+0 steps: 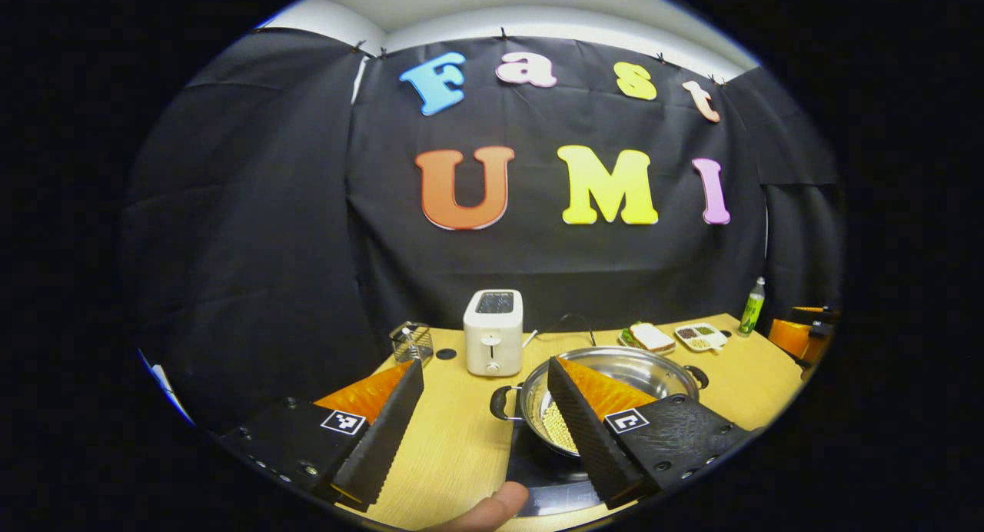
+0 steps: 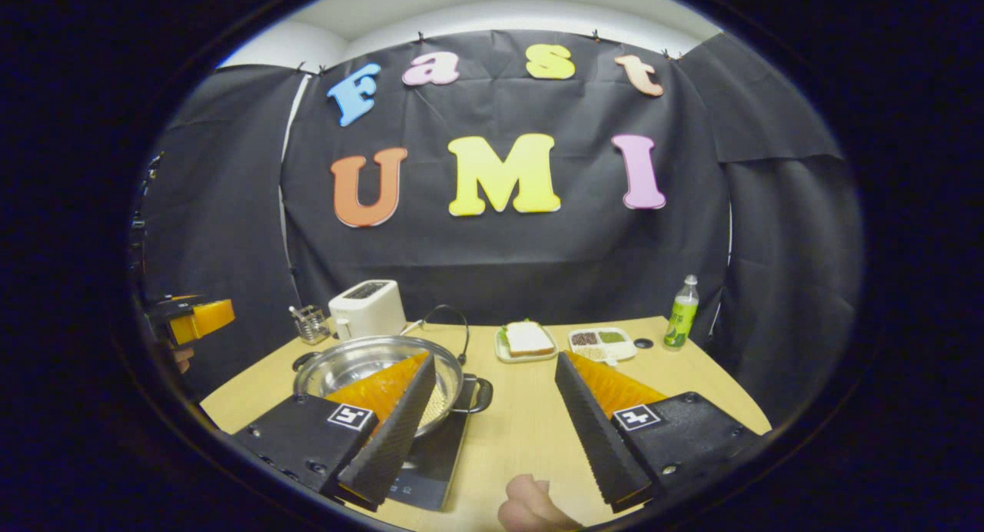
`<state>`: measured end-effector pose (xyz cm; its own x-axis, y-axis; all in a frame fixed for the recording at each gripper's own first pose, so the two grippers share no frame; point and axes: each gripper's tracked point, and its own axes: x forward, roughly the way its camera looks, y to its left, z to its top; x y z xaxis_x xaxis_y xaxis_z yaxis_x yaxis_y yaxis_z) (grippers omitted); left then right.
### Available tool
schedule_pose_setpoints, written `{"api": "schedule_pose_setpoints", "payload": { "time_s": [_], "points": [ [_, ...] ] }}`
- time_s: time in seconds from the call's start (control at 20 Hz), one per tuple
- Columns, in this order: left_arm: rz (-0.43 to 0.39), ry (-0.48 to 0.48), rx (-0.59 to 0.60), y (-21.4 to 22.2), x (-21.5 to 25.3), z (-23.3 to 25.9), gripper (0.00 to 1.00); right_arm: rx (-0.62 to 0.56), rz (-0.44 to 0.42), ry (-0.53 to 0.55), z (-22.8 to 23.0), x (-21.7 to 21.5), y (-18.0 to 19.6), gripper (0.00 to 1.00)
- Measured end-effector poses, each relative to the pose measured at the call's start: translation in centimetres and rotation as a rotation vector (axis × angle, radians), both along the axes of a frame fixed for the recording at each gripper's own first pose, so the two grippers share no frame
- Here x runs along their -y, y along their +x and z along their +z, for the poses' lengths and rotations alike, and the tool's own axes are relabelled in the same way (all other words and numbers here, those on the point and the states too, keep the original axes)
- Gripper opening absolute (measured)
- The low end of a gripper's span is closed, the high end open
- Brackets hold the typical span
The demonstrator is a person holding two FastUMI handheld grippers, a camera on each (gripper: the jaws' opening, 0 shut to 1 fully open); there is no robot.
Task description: First push the handle of the pot to place it horizontally, then grasp the pot with both hands and set it on the induction cooktop.
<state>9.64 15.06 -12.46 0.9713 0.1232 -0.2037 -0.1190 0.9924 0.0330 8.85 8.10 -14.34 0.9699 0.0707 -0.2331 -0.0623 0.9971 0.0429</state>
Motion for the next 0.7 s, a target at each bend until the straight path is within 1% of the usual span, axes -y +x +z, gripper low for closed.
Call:
{"api": "schedule_pose_setpoints", "payload": {
  "time_s": [0.15, 0.2, 0.3, 0.35, 0.45, 0.6, 0.65, 0.7],
  "points": [
    [0.028, -0.013, 0.059, -4.2, 0.2, 3.5, 0.96, 0.058, 0.011, 0.014, 2.7, 0.0, -3.7, 0.99],
    [0.031, -0.006, 0.080, -5.5, 0.4, 4.6, 0.96, 0.079, 0.015, 0.017, 3.5, 0.0, -4.9, 0.97],
    [0.022, 0.005, 0.141, -8.3, 1.0, 6.6, 0.96, 0.109, 0.021, 0.005, 4.5, -0.1, -7.1, 0.97],
    [0.017, -0.010, 0.165, -9.6, 1.4, 7.1, 0.96, 0.125, 0.024, 0.001, 4.9, -0.1, -8.1, 0.98],
    [0.003, -0.033, 0.199, -12.0, 2.4, 7.9, 0.96, 0.159, 0.034, -0.005, 5.6, -0.4, -9.7, 0.97],
    [-0.009, -0.001, 0.232, -14.8, 3.4, 8.5, 0.96, 0.184, 0.024, -0.011, 6.4, 0.1, -12.0, 0.97],
    [-0.023, 0.002, 0.224, -15.6, 4.1, 8.1, 0.96, 0.202, 0.023, -0.012, 6.9, 0.1, -12.7, 0.97],
    [-0.013, -0.013, 0.233, -16.3, 4.6, 7.9, 0.95, 0.215, 0.024, -0.005, 7.2, 0.2, -13.4, 0.98]
  ]
}}
